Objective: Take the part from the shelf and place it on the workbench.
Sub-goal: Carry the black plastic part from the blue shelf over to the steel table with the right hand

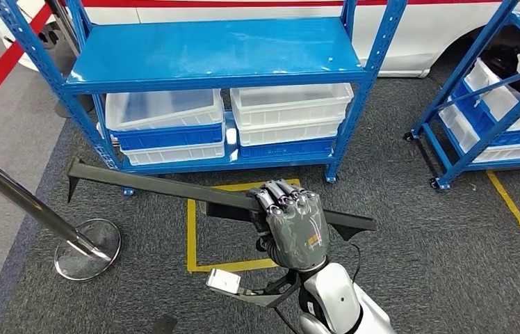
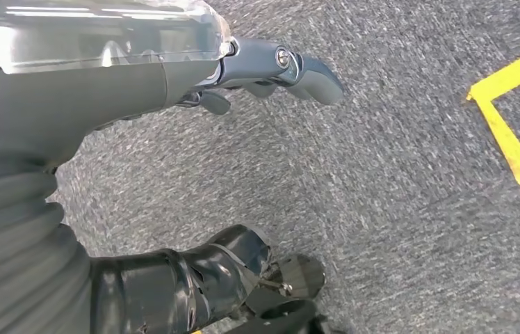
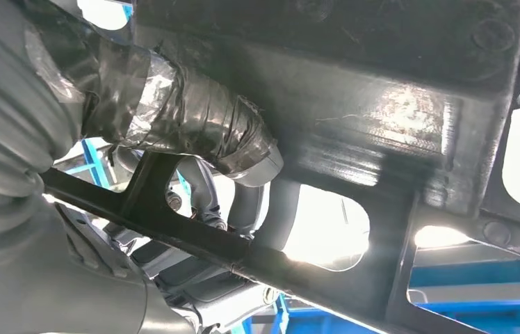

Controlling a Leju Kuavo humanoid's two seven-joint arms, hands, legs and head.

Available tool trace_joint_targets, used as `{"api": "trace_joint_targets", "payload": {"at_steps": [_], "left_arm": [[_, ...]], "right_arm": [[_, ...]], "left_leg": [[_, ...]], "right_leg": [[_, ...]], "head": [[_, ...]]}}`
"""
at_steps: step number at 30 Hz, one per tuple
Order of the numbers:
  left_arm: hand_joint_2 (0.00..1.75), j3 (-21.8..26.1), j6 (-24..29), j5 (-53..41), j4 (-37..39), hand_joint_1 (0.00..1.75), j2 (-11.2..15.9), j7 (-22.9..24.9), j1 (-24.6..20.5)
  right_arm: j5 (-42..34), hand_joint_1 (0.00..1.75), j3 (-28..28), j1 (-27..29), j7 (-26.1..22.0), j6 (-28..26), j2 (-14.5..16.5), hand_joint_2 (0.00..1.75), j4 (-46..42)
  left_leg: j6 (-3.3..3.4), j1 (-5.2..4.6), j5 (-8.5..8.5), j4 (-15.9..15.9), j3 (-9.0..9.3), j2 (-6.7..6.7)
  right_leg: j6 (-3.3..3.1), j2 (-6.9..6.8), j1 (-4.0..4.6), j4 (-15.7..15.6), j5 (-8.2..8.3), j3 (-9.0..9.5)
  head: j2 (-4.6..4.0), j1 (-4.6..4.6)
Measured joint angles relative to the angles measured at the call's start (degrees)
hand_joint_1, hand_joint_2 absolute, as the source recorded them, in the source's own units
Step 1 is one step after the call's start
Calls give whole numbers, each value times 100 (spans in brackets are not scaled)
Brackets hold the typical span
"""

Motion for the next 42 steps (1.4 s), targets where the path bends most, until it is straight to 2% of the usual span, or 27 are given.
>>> {"api": "trace_joint_targets", "payload": {"at_steps": [1, 3, 4, 5, 6, 7, 9, 11, 13, 15, 17, 19, 20, 21, 22, 24, 26, 27, 29, 31, 34, 35, 36, 37, 38, 40, 42], "left_arm": [[175, 0, 1, 3, 0, 0, -3, -1, -1], [175, 1, 5, 6, 0, 0, -2, -3, 8], [175, 2, 8, 9, 0, 0, -1, -3, 15], [175, 2, 10, 11, 0, 0, -1, -3, 21], [175, 2, 12, 12, -1, 0, -1, -3, 23], [175, 2, 13, 12, -1, 0, -1, -4, 23], [175, 2, 13, 13, -1, 0, -1, -5, 20], [175, 2, 14, 17, -1, 0, -1, -5, 20], [175, 2, 15, 27, 0, 0, -2, -5, 20], [175, 2, 15, 39, 0, 0, -2, -8, 15], [175, 2, 15, 48, -1, 0, -1, -15, 15], [175, 3, 16, 51, -1, 0, -1, -20, 28], [175, 3, 15, 52, 0, 0, -1, -20, 36], [175, 4, 16, 52, 0, 0, -1, -20, 42], [175, 4, 16, 52, 0, 0, -1, -20, 43], [175, 4, 17, 53, 0, 0, -1, -20, 38], [175, 4, 18, 54, 0, 0, -2, -20, 32], [175, 4, 18, 54, 0, 0, -3, -19, 31], [175, 4, 19, 55, -1, 0, -12, -20, 26], [175, 4, 19, 55, -2, 0, -27, -21, 17], [175, 4, 20, 55, -1, 0, -33, -20, 26], [175, 4, 21, 55, -1, 0, -32, -18, 33], [175, 4, 21, 56, -2, 0, -32, -14, 37], [175, 4, 21, 55, -2, 0, -32, -12, 37], [175, 4, 21, 55, -2, 0, -32, -10, 33], [175, 4, 21, 54, -1, 0, -33, -9, 28], [175, 4, 21, 55, 0, 0, -34, -9, 29]], "right_arm": [[-1, 175, -15, 8, 0, -8, -1, 175, -10], [-9, 175, -41, 36, 0, -36, -1, 175, -25], [-16, 175, -52, 62, 0, -54, -1, 175, -28], [-26, 175, -63, 91, 0, -69, -2, 175, -30], [-34, 175, -76, 114, 0, -81, -2, 175, -30], [-40, 175, -90, 129, 0, -87, -3, 175, -33], [-44, 175, -120, 134, 0, -91, -3, 175, -50], [-44, 175, -139, 134, 0, -99, -3, 175, -77], [-45, 175, -161, 140, 0, -107, -3, 175, -91], [-46, 175, -184, 147, 0, -109, -2, 175, -96], [-49, 175, -194, 152, -1, -112, -1, 175, -105], [-56, 175, -196, 165, -5, -116, -1, 175, -110], [-65, 175, -198, 178, -12, -117, -1, 175, -110], [-75, 175, -201, 191, -24, -118, -1, 175, -110], [-86, 175, -204, 200, -37, -118, -1, 175, -110], [-109, 175, -216, 205, -61, -119, -1, 175, -110], [-126, 175, -230, 204, -68, -121, 0, 175, -112], [-132, 175, -234, 206, -71, -122, 0, 175, -113], [-139, 175, -240, 215, -77, -125, -1, 175, -115], [-142, 175, -257, 220, -81, -126, -2, 175, -121], [-146, 175, -276, 224, -92, -127, -2, 175, -127], [-151, 175, -277, 231, -97, -127, -3, 175, -126], [-156, 175, -280, 238, -102, -127, -3, 175, -126], [-160, 175, -284, 244, -105, -127, -3, 175, -126], [-161, 175, -291, 247, -109, -128, -3, 175, -126], [-163, 175, -304, 245, -117, -130, -3, 175, -126], [-169, 175, -314, 242, -122, -135, -2, 175, -127]], "left_leg": [[31, 16, 24, -29, 3, 25], [60, 8, 37, -34, -12, 67], [61, 5, 38, -30, -21, 89], [60, 2, 37, -23, -27, 113], [58, 2, 34, -14, -29, 137], [53, 1, 27, -3, -27, 162], [24, -12, 4, 25, -25, 211], [-28, -37, -9, 40, -33, 261], [-84, -55, -5, 28, -28, 322], [-141, -47, -69, 75, -39, 305], [-183, -33, -368, 525, -234, 188], [-199, -31, -728, 1299, -580, 109], [-204, -30, -787, 1553, -696, 96], [-205, -27, -736, 1605, -719, 90], [-203, -22, -587, 1439, -639, 83], [-190, -1, -229, 724, -292, -31], [-173, 12, -95, 213, -59, -187], [-157, 8, -115, 147, -34, -229], [-95, 5, -83, 110, -31, -167], [-9, 17, -42, 64, -21, -79], [48, 6, -28, 44, -29, 66], [50, -2, -29, 46, -33, 118], [51, -8, -31, 48, -35, 168], [49, -14, -34, 49, -32, 215], [47, -20, -40, 49, -21, 257], [27, -40, -55, 51, -1, 329], [-20, -57, -58, 43, 8, 392]], "right_leg": [[26, -27, -2, 216, -146, -96], [73, -75, -19, 905, -514, -405], [93, -82, -29, 1220, -629, -545], [106, -91, -36, 1378, -646, -610], [111, -104, -42, 1326, -558, -572], [105, -132, -45, 1058, -385, -426], [66, -255, -25, 283, -72, -30], [2, -329, 18, -123, 14, 151], [-60, -275, 33, -156, 20, 138], [-124, -216, 1, -196, 54, 152], [-189, -166, -21, -226, 85, 163], [-218, -100, -16, -220, 96, 145], [-220, -61, -13, -214, 97, 139], [-220, -17, -13, -203, 97, 135], [-217, 29, -15, -189, 95, 133], [-192, 124, -18, -146, 82, 122], [-136, 208, -8, -94, 75, 76], [-100, 244, -7, -86, 85, 50], [-25, 288, -19, -95, 108, 21], [32, 153, -22, 76, -23, -59], [85, -80, -31, 1012, -530, -484], [92, -98, -37, 1295, -625, -613], [91, -109, -40, 1411, -623, -660], [80, -123, -40, 1297, -511, -589], [57, -153, -35, 966, -321, -405], [-17, -333, 15, 177, -47, 13], [-81, -448, 81, -154, -4, 166]], "head": [[0, 11], [0, 30], [0, 30], [0, 30], [0, 30], [0, 30], [0, 31], [0, 28], [0, 26], [0, 26], [0, 23], [0, 20], [0, 21], [0, 20], [0, 20], [0, 21], [0, 24], [0, 24], [0, 24], [0, 40], [0, 56], [0, 56], [0, 55], [0, 55], [0, 55], [0, 55], [0, 54]]}}
